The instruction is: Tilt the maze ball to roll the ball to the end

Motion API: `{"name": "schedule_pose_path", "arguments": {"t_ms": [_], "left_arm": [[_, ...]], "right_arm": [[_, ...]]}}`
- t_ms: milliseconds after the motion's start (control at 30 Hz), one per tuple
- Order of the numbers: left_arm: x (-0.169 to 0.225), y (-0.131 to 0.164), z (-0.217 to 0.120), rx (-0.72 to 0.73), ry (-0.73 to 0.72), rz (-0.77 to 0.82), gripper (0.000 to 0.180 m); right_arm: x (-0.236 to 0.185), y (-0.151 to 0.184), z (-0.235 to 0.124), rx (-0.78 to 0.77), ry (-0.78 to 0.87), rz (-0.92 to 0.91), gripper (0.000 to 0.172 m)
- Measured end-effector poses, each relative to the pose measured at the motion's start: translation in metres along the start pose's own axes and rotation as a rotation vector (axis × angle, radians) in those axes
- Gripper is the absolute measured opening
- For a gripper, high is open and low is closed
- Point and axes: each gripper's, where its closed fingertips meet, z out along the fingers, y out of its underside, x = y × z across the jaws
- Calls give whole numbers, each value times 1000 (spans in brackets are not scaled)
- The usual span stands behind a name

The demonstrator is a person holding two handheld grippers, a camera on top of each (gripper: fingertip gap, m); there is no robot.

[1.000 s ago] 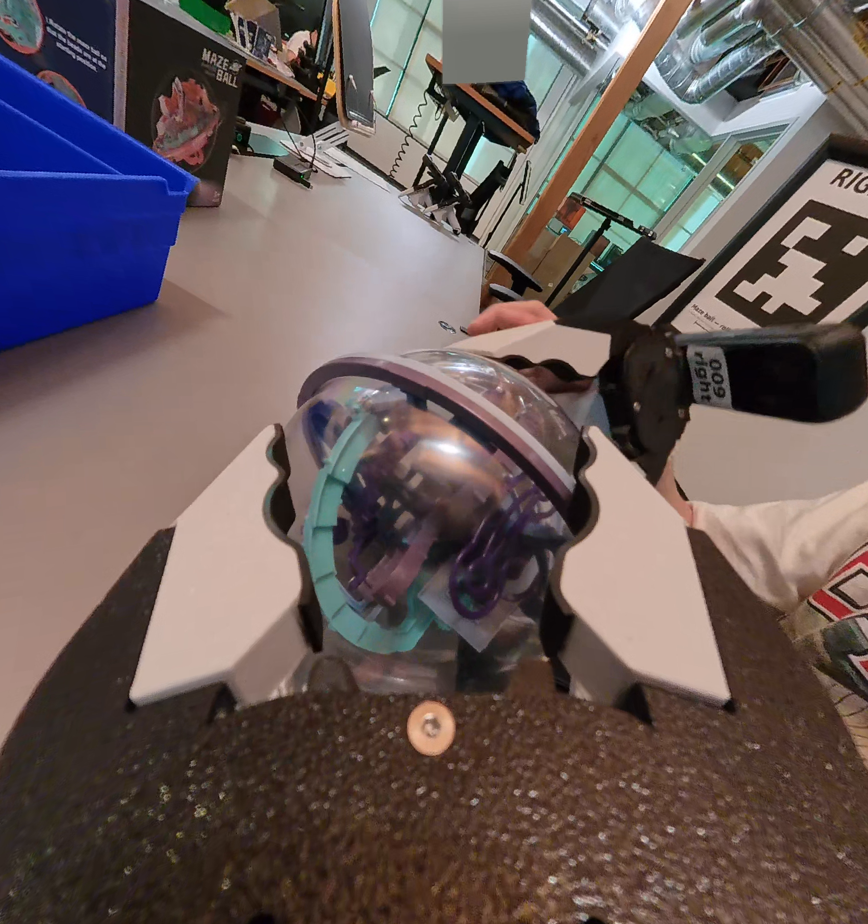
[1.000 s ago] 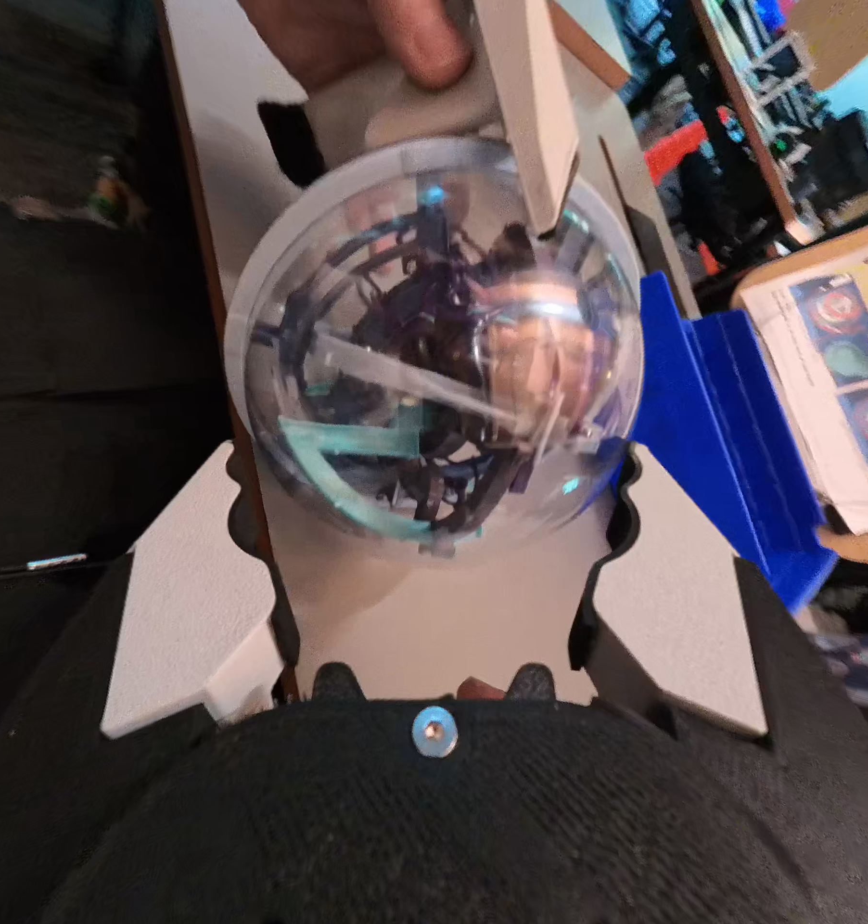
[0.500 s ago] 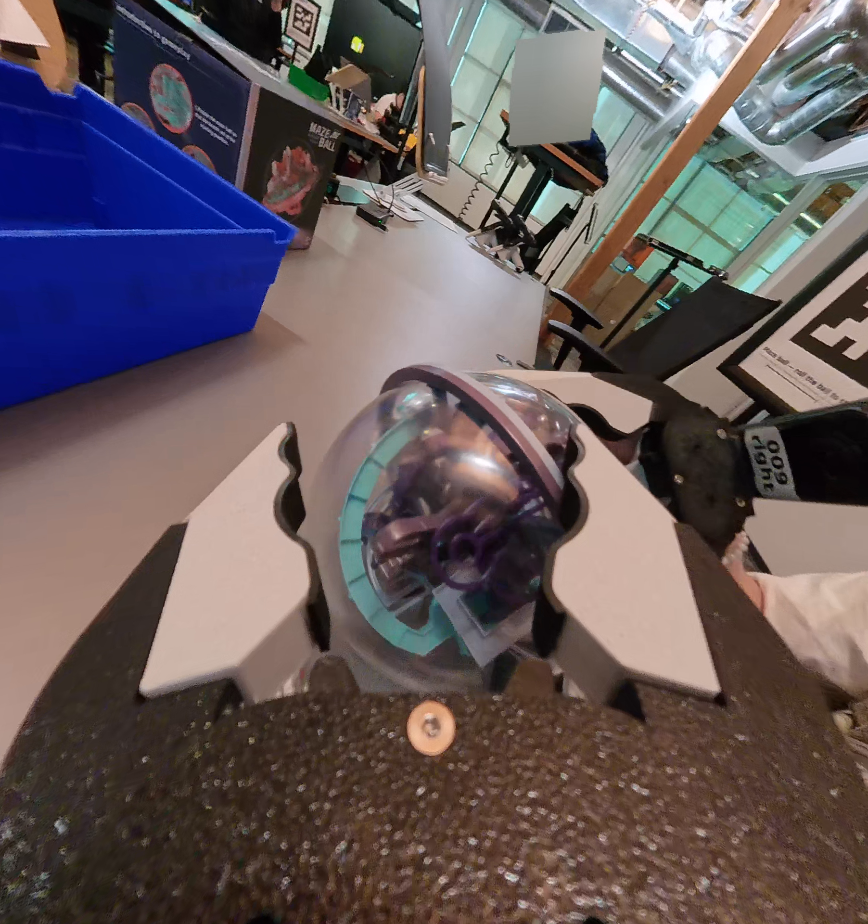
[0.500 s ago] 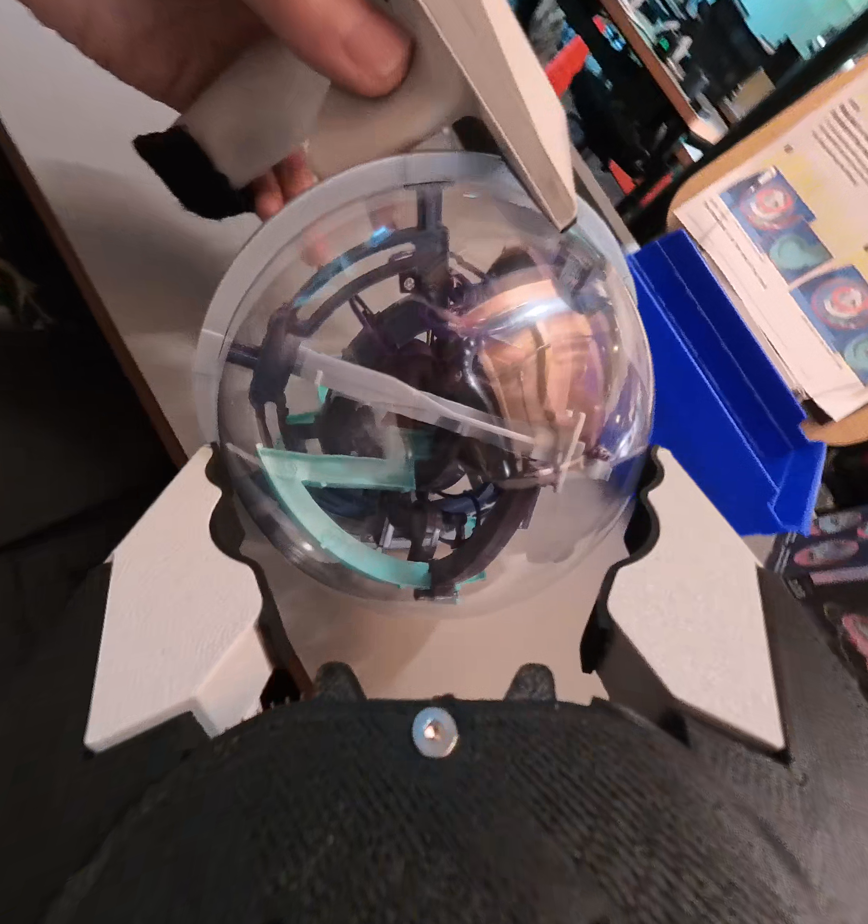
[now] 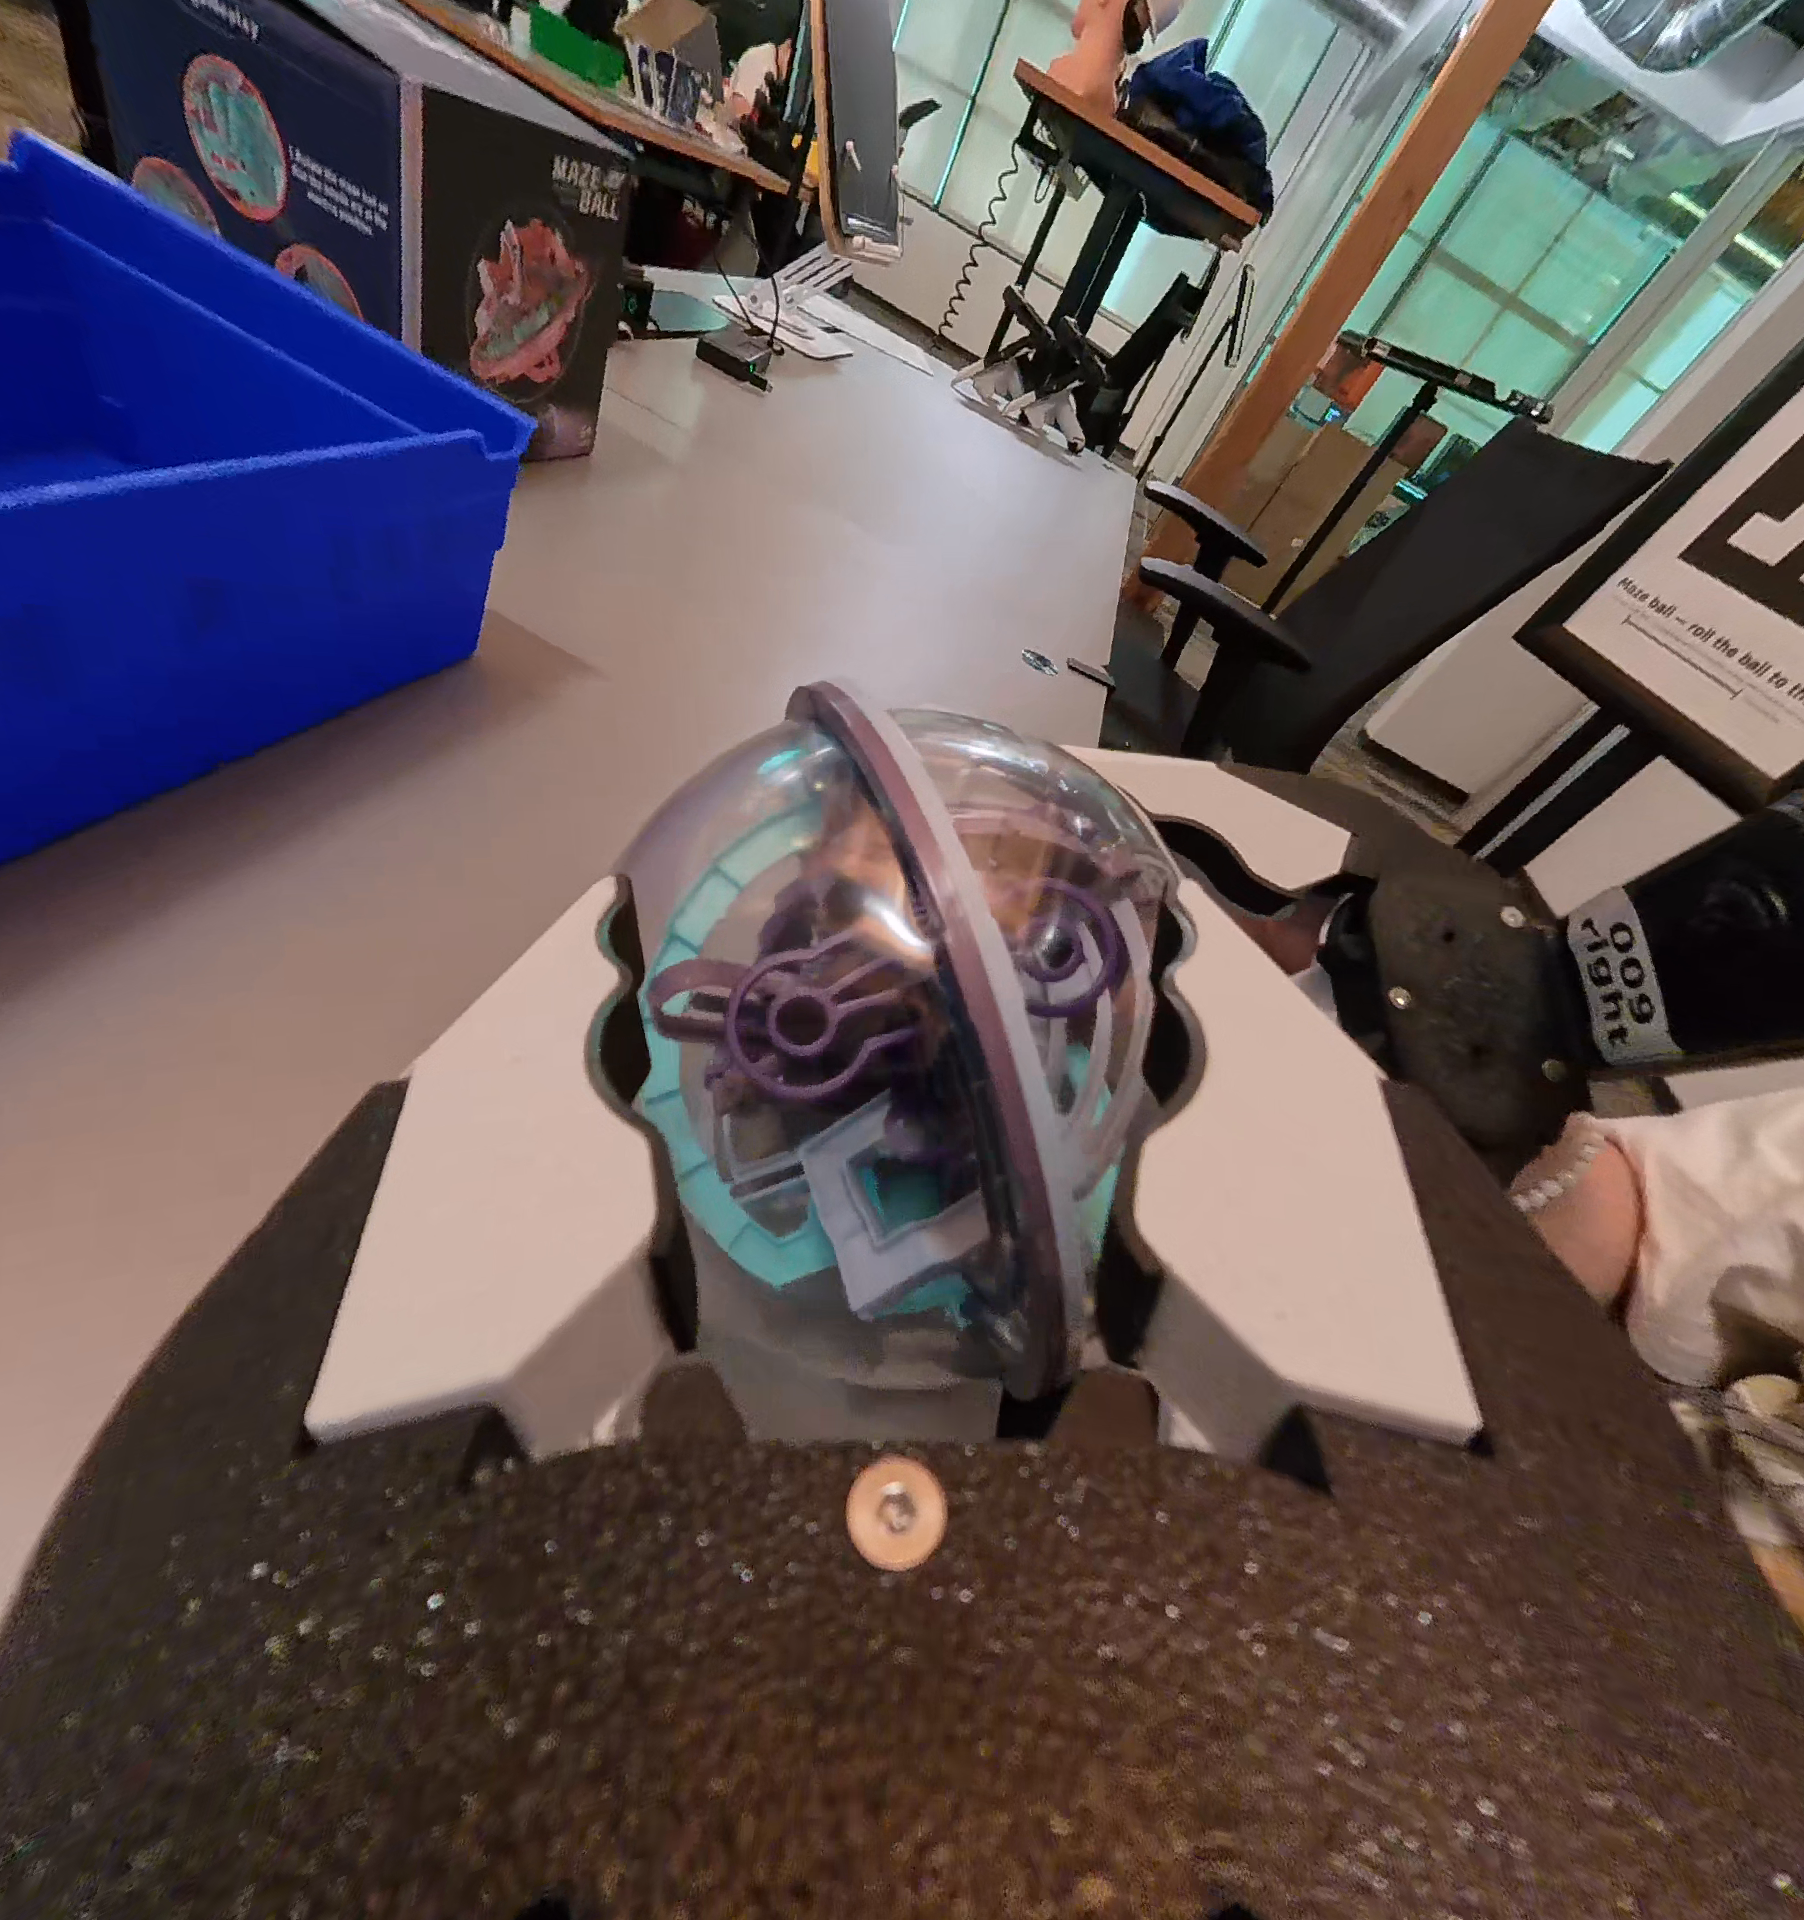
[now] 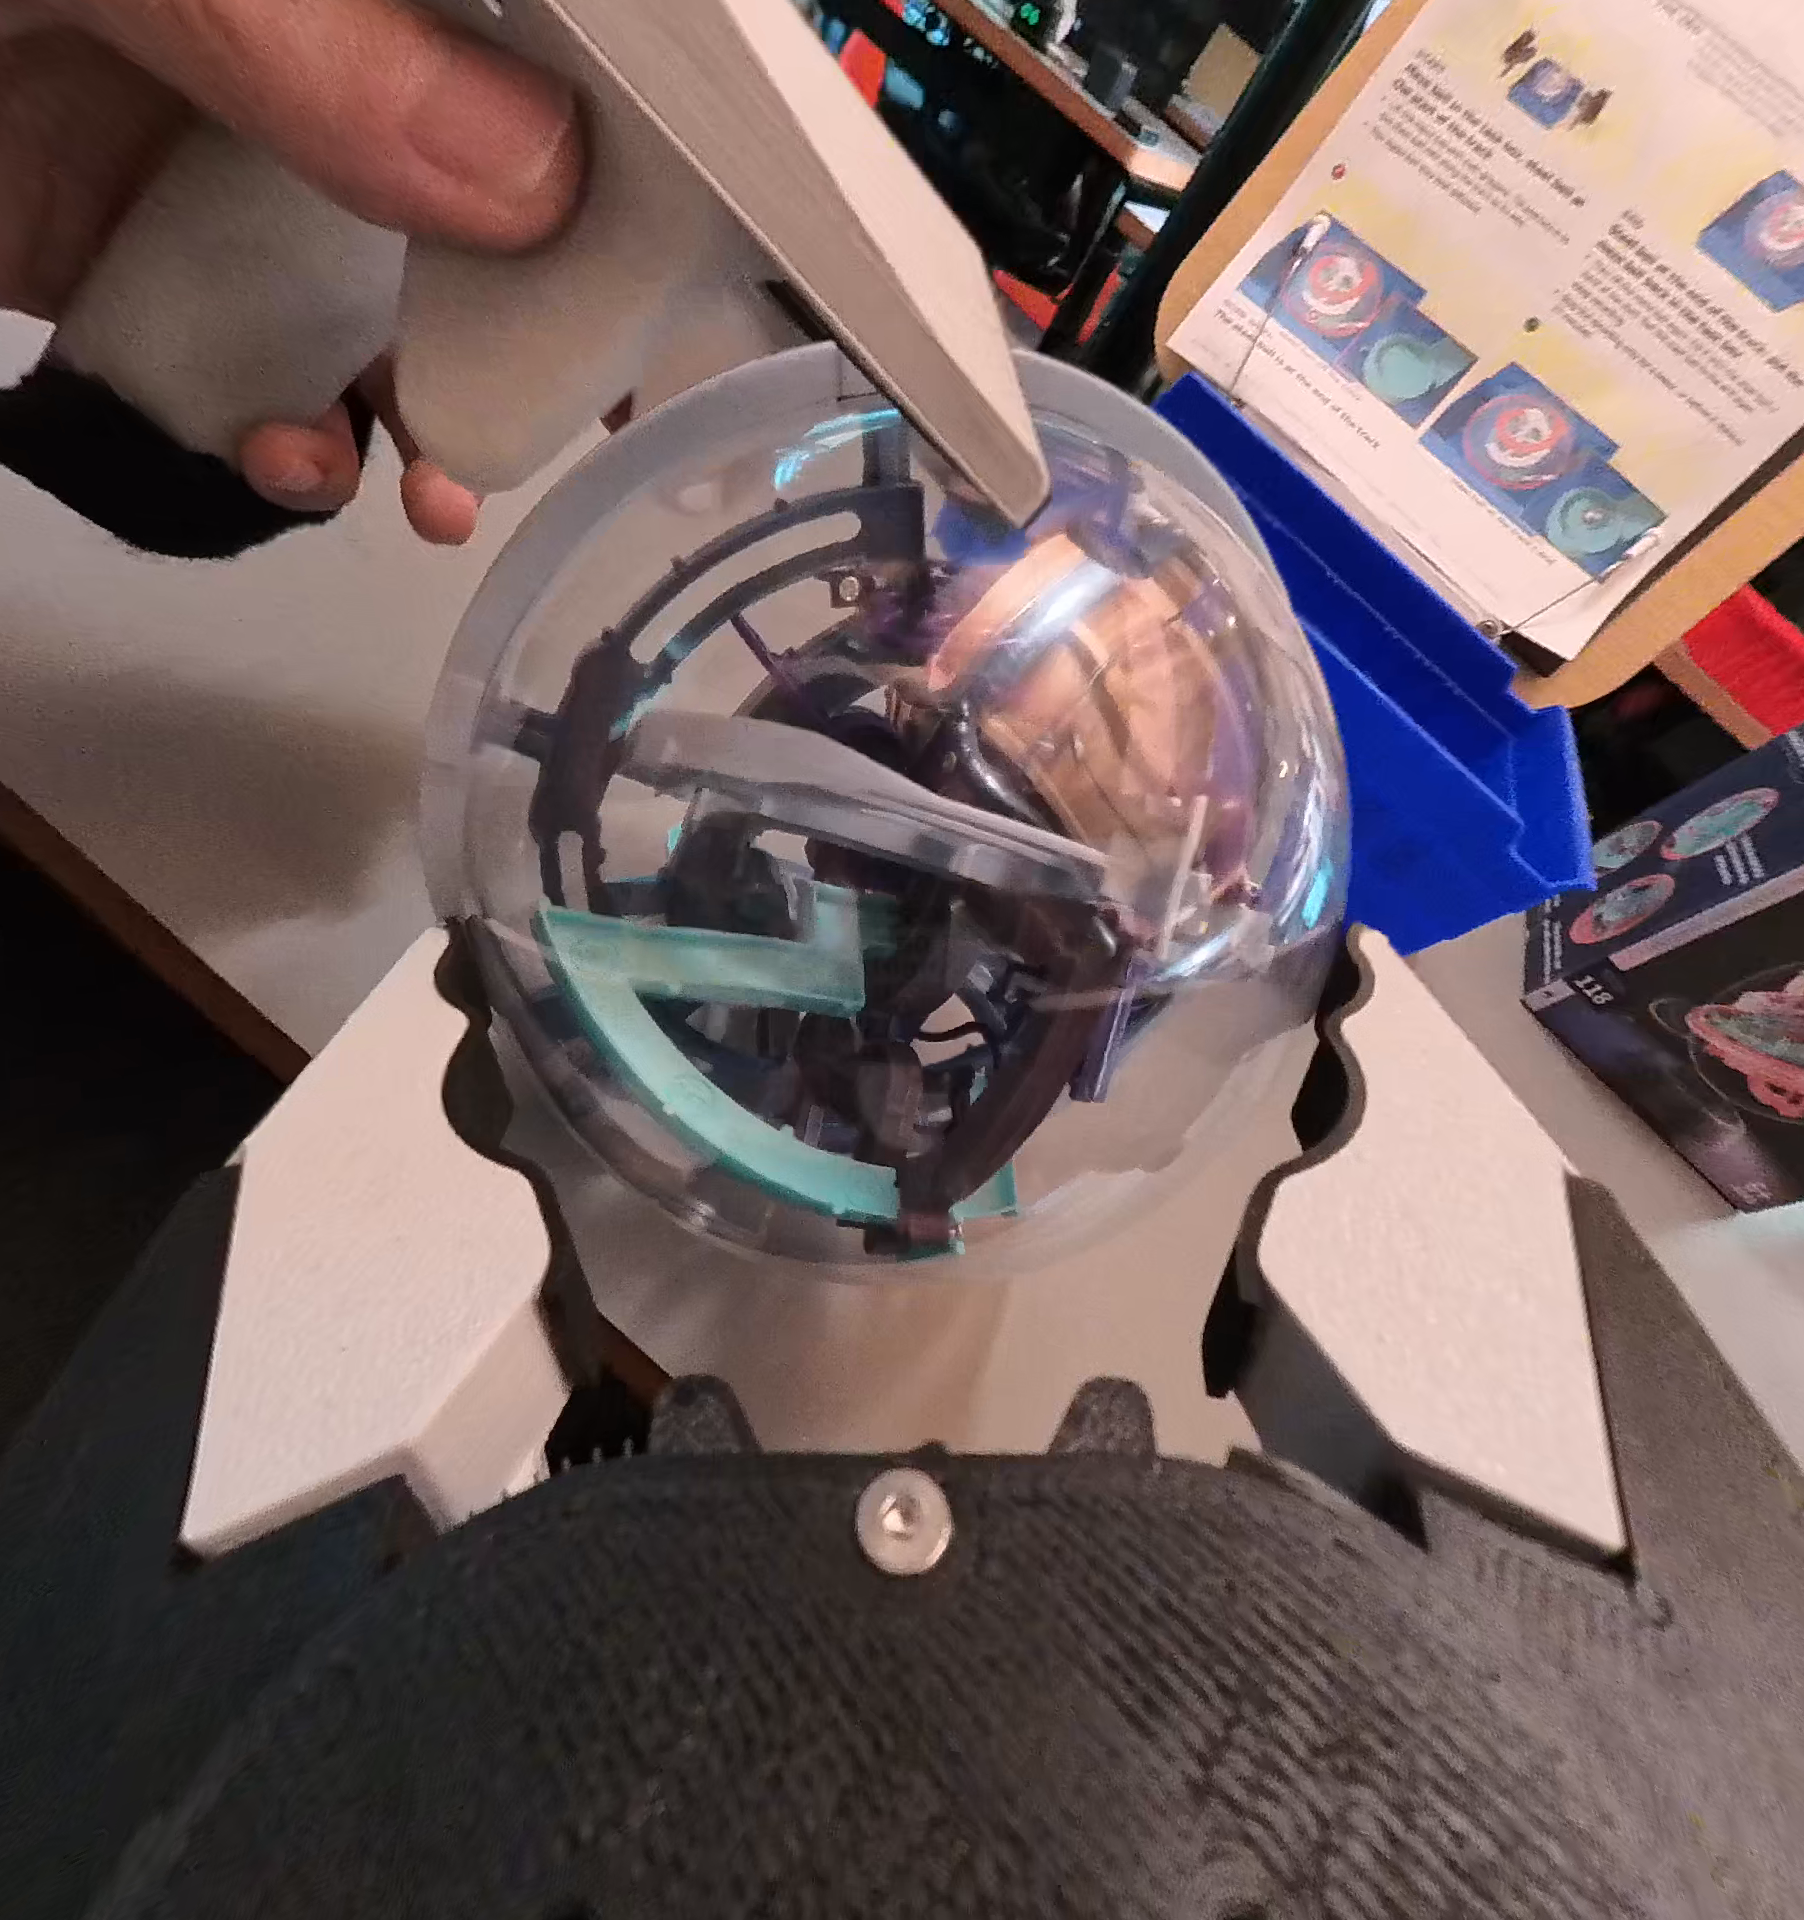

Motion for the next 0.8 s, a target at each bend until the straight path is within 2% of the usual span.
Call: {"name": "schedule_pose_path", "arguments": {"t_ms": [100, 200, 233, 467, 533, 600, 667, 733, 800], "left_arm": [[5, -1, 7, 14, -6, 50, 98], [11, 0, 9, -4, 8, 85, 98], [12, 0, 9, -6, 5, 94, 97], [15, 0, 11, -3, 14, 113, 96], [16, -1, 10, 1, 20, 133, 93], [17, -2, 10, 6, 27, 143, 92], [17, -1, 11, 11, 35, 155, 95], [17, 0, 13, 18, 28, 167, 100], [15, 4, 14, 4, 25, 164, 110]], "right_arm": [[-2, 2, -5, 8, 14, -4, 149], [-10, 8, -10, 11, -54, -14, 151], [-8, 9, -12, 16, -72, -39, 147], [-3, -3, -19, 90, -374, -144, 145], [3, -15, -18, 144, -423, -128, 145], [5, -24, -12, 196, -460, -93, 154], [-5, -22, -9, 205, -516, -95, 151], [-8, -18, -1, 203, -456, -133, 158], [-10, -23, -1, 236, -407, -123, 158]]}}
